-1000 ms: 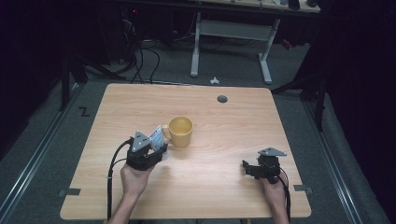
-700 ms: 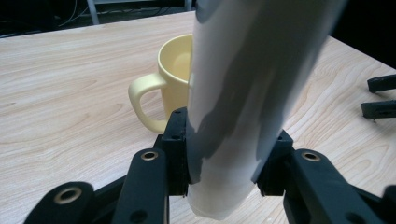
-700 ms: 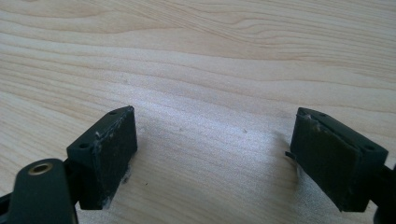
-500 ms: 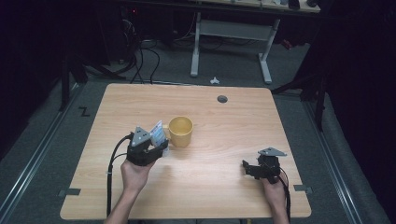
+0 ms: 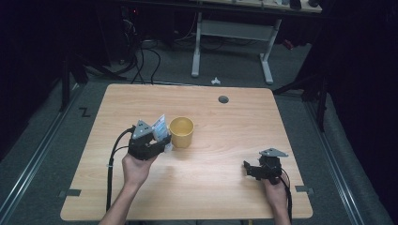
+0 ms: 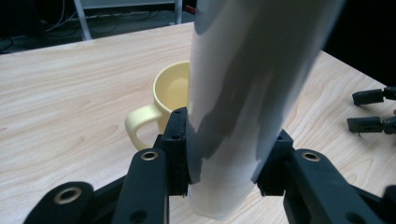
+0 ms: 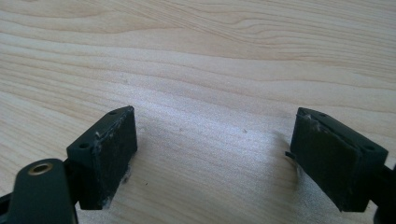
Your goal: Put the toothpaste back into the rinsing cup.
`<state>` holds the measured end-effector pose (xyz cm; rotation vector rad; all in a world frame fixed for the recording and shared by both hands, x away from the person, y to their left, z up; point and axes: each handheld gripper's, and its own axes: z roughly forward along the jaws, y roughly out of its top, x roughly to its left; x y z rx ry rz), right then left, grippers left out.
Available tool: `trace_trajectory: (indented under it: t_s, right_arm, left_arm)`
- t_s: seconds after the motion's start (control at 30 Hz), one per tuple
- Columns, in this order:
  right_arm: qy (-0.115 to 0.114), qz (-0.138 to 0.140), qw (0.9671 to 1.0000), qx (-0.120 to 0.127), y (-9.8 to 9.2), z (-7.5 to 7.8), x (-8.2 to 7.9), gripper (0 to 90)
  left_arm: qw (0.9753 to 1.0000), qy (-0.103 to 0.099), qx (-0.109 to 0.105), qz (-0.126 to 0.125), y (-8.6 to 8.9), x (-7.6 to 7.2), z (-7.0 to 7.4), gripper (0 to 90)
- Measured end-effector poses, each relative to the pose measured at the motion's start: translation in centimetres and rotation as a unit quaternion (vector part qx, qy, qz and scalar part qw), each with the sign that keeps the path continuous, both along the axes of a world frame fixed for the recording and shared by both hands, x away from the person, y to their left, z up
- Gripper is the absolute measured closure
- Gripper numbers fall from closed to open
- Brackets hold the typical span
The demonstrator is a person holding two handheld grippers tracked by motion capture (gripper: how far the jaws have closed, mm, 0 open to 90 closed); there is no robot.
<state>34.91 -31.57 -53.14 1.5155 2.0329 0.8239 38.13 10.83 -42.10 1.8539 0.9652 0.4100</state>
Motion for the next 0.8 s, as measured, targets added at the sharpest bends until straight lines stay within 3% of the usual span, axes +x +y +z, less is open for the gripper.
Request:
trace_trajectory:
  t_s: [0.1,0.8]
  right_arm:
    - [0.000,0.000,1.0000,0.000,0.0,0.0,0.0,14.8]
    - [0.000,0.000,1.0000,0.000,0.0,0.0,0.0,14.9]
  left_arm:
    - [0.9998,0.007,-0.016,-0.008,0.0,0.4,0.3,62.8]
    - [0.9998,0.000,-0.007,-0.019,-1.5,3.0,2.3,62.8]
